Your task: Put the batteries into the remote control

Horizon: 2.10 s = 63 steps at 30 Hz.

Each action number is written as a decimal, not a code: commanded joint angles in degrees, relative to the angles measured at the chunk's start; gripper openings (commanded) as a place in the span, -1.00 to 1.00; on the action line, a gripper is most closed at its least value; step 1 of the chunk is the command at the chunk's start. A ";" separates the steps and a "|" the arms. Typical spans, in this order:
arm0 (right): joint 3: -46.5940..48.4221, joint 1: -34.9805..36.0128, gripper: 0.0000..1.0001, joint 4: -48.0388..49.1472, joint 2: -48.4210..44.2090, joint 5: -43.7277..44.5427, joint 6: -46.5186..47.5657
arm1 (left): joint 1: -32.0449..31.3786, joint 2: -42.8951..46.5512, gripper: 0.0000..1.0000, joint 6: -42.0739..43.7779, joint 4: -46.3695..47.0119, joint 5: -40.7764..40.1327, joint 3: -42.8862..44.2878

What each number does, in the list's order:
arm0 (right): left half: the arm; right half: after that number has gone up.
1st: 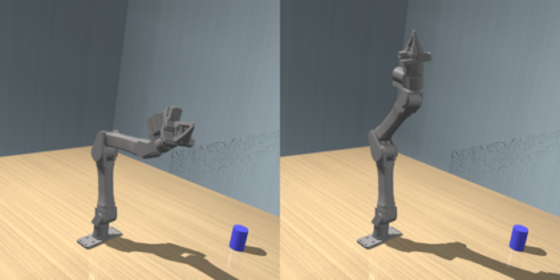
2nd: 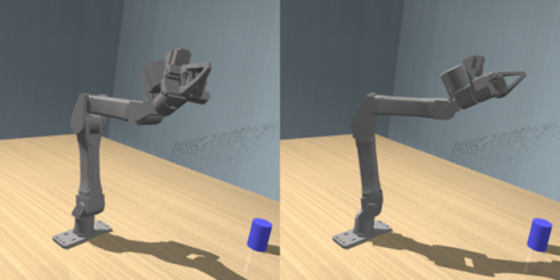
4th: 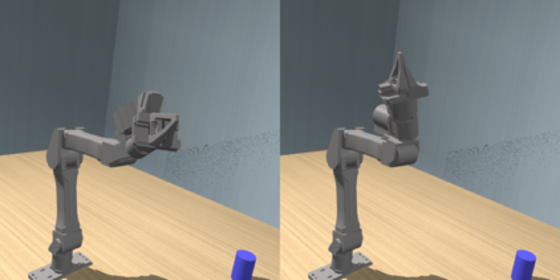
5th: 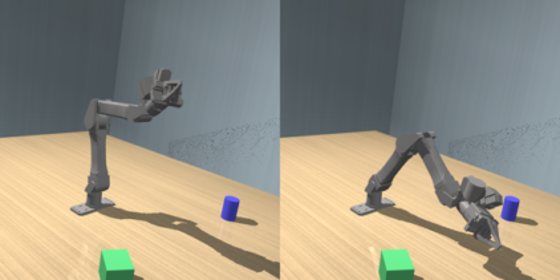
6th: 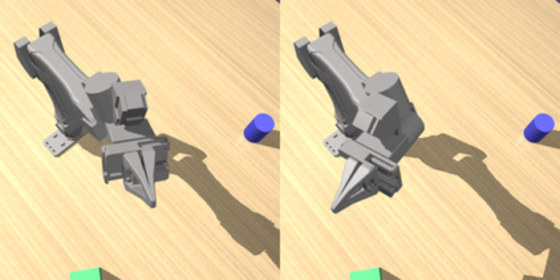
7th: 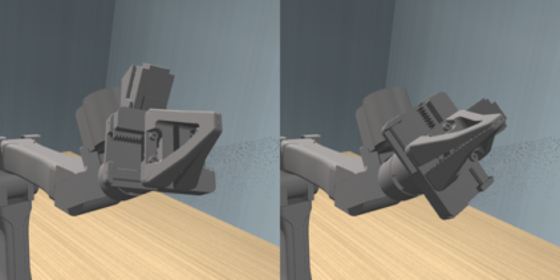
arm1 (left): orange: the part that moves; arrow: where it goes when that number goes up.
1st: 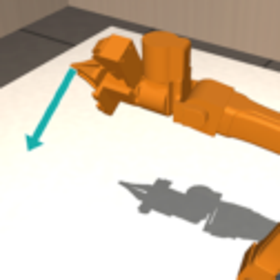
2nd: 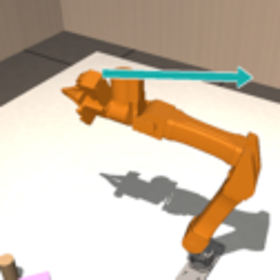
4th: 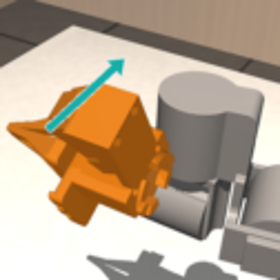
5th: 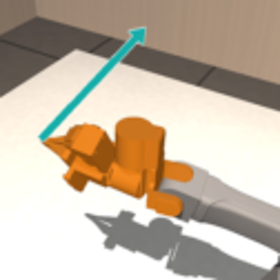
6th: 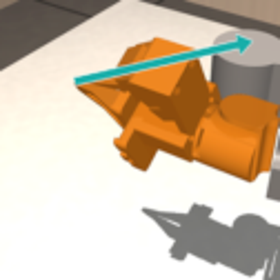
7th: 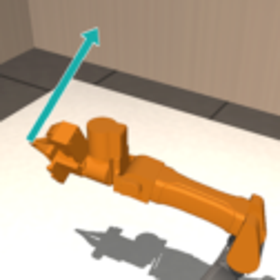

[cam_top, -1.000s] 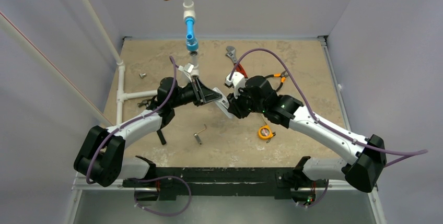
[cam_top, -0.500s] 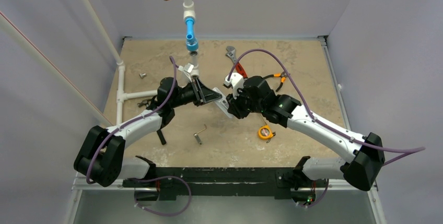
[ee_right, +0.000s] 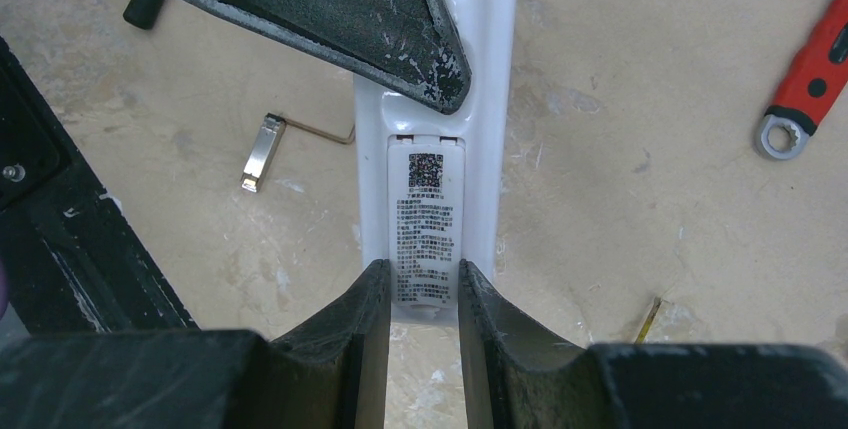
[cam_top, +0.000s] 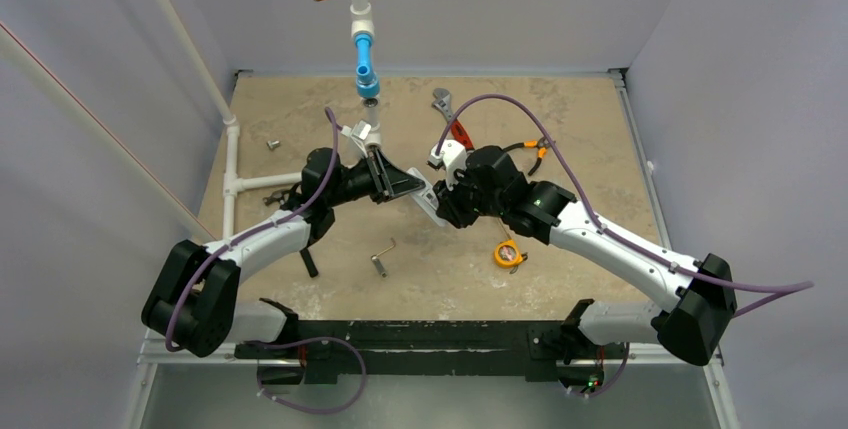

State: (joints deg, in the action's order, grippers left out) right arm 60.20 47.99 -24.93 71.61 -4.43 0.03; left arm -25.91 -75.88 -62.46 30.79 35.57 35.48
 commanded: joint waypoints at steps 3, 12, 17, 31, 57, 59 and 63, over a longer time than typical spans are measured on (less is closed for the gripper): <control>1.21 0.23 -0.61 0.64 -0.09 0.38 0.79 | -0.14 0.24 -1.00 -0.65 4.37 1.16 1.25; 1.82 0.23 -0.58 1.72 0.85 0.21 0.77 | -0.27 0.16 -1.00 -0.56 4.72 1.50 1.51; 2.06 0.20 -0.55 2.20 1.20 -0.05 0.64 | -0.28 0.28 -1.00 -0.45 4.81 1.78 1.43; 2.99 0.23 -0.47 3.56 1.93 -0.61 0.75 | -0.46 0.24 -1.00 0.14 4.97 2.09 1.17; 0.53 0.19 0.18 8.91 -3.04 0.03 0.46 | -0.98 -1.77 -1.00 -2.36 7.36 1.30 -0.25; -0.78 0.24 0.22 10.57 -5.02 0.66 -2.10 | -0.98 -2.07 -1.00 -2.44 7.59 1.41 -0.12; -4.58 -0.23 0.32 15.16 -9.34 4.28 -5.70 | -0.98 -1.96 -1.00 -2.59 7.66 1.56 0.02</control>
State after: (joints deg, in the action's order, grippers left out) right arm 58.28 47.99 -16.82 66.78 -3.57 -1.65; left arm -26.65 -78.11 -64.49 34.63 36.29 34.92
